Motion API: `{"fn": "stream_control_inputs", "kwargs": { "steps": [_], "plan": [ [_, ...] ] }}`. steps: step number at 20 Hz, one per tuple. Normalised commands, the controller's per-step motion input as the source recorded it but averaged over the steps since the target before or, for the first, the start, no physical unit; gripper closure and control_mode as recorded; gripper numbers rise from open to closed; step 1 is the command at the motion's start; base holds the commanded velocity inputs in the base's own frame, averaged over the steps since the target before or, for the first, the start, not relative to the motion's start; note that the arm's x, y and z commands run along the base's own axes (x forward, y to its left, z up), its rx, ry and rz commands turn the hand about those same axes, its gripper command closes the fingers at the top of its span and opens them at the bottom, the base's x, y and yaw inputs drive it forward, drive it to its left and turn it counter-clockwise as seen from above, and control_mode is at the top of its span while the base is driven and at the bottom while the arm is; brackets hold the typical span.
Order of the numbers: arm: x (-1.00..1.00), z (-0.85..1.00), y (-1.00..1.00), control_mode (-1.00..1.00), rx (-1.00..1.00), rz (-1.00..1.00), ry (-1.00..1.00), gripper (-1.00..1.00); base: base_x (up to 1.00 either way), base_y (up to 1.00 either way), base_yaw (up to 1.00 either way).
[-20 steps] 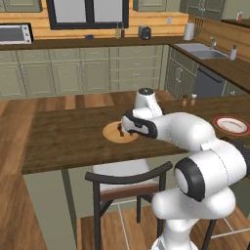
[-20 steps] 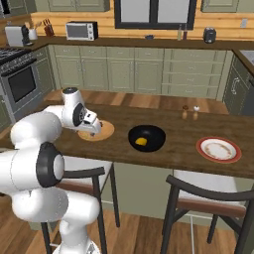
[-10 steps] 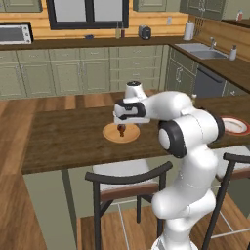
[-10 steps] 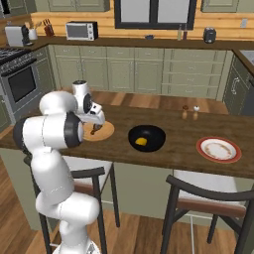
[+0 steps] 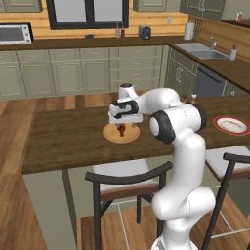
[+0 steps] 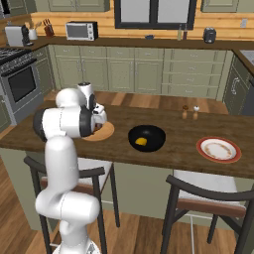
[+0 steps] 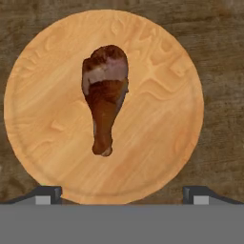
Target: Pick the chicken drumstick and lemon from their plates and place them in the bowl. Then put the bowl in the fridge.
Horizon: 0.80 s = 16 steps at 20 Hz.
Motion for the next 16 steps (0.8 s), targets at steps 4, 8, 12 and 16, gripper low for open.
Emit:
{"fn": "stream_control_inputs", "kwargs": {
  "steps": [4, 8, 12, 16],
  "plan": [
    [0.29, -0.42, 0.03, -1.0, -0.02, 0.0, 0.0, -1.0, 0.0, 0.0, 0.0],
    [0.28, -0.44, 0.13, -1.0, -0.03, 0.0, 0.0, -1.0, 0.0, 0.0, 0.0],
    [0.36, -0.38, 0.01, -1.0, 0.0, 0.0, 0.0, -1.0, 0.0, 0.0, 0.0],
    [0.2, -0.4, 0.0, -1.0, 0.0, 0.0, -0.01, -1.0, 0.0, 0.0, 0.0]
  ]
}}
